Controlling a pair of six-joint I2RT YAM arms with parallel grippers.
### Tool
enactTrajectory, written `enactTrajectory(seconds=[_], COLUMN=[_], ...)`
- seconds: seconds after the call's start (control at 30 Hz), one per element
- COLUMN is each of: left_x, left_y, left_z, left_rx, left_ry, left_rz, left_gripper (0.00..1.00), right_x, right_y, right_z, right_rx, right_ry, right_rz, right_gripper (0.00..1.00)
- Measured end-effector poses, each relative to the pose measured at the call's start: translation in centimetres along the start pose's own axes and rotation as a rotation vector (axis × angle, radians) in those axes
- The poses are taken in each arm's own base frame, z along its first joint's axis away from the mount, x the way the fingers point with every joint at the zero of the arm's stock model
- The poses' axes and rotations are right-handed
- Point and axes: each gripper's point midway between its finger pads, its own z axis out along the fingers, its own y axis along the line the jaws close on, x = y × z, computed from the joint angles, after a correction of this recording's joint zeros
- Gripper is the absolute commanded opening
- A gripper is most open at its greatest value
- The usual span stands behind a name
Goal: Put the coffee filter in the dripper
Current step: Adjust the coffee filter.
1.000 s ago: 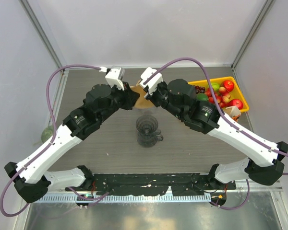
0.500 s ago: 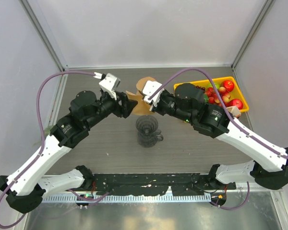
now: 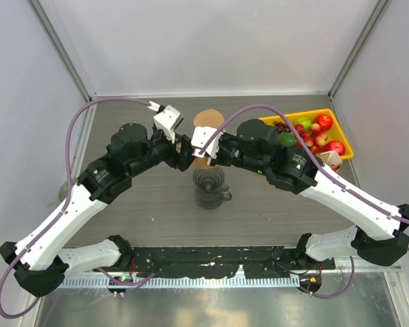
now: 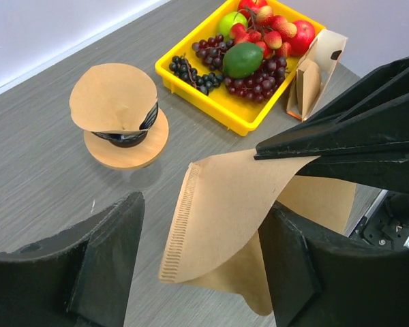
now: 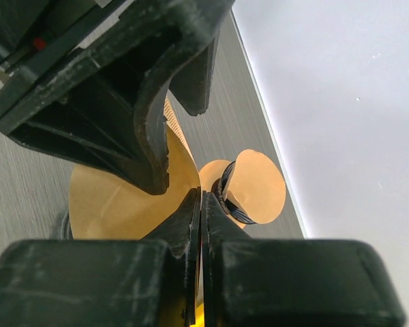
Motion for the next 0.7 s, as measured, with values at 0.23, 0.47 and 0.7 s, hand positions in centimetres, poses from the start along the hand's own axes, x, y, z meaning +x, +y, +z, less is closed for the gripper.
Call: enactTrajectory(seconds=[0.23,0.47,0.7], left_x=[0.3,1.3,1.1], left_y=[0.0,-0.6,-1.3], left_z=[-0.2,0.5,0.6], left_rx=[0.011,0.049,0.078], left_ry=[0.022,0.064,0.059], left_rz=[0.000,-0.035,-0.079], left_gripper=[0.59,0.28,0.00], right_x=[0.0,-0.1,-0.2], right_y=[-0.2,-0.2,-0.4], right_z=[0.0,0.0,0.9], right_rx=[0.001,-0.003,0.011], right_ry=[0.004,0.000,0.013], right_rz=[-0.070,-0.097,-0.074], right_gripper=[0.05,0.05,0.05])
